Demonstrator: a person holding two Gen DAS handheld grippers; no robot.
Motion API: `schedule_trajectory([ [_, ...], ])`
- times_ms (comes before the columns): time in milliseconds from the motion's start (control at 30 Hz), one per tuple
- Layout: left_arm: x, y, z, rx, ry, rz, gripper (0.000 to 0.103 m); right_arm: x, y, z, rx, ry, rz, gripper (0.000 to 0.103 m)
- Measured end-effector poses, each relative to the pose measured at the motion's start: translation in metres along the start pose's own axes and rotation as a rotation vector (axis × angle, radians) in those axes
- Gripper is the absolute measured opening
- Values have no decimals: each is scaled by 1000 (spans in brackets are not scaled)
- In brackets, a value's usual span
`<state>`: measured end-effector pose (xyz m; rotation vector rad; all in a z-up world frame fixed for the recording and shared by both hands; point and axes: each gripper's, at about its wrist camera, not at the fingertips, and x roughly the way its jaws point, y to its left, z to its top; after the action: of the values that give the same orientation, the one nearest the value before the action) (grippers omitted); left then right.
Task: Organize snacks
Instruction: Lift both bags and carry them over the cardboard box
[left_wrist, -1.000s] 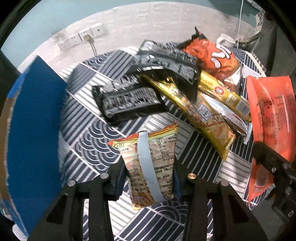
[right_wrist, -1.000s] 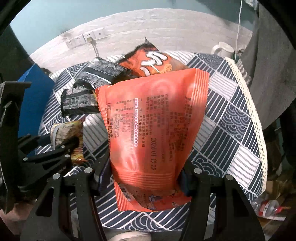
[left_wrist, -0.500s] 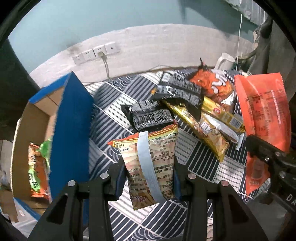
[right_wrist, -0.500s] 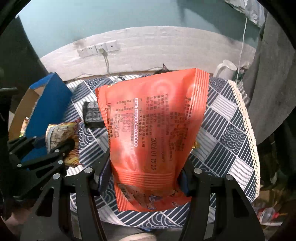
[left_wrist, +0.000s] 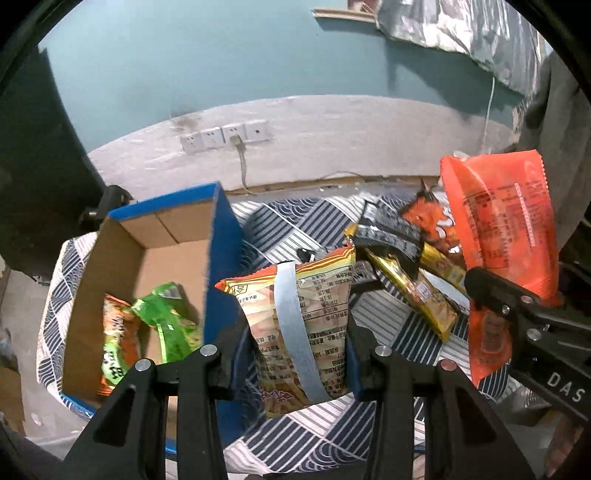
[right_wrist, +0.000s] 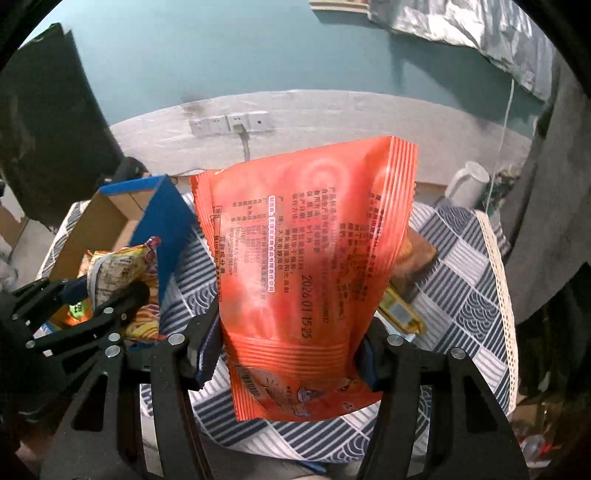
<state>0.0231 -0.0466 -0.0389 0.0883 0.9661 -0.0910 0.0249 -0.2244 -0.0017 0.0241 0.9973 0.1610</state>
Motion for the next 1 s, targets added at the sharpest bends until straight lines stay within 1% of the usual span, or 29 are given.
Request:
schedule_trajectory([
  [333,-22,54,6,-89,-34,-24,43,0,45,23,-61,-27,31,60],
  [567,-28,97,5,-163,-48,-40,43,8,83,36,-96,-25,69,60],
  [800,-19,147,-2,-223,-38,8,43,21,125,46,-145,-11,97,60],
  [1000,-10,185,-9,-282,-21,42,43,38,169,52,-189,15,138,60],
])
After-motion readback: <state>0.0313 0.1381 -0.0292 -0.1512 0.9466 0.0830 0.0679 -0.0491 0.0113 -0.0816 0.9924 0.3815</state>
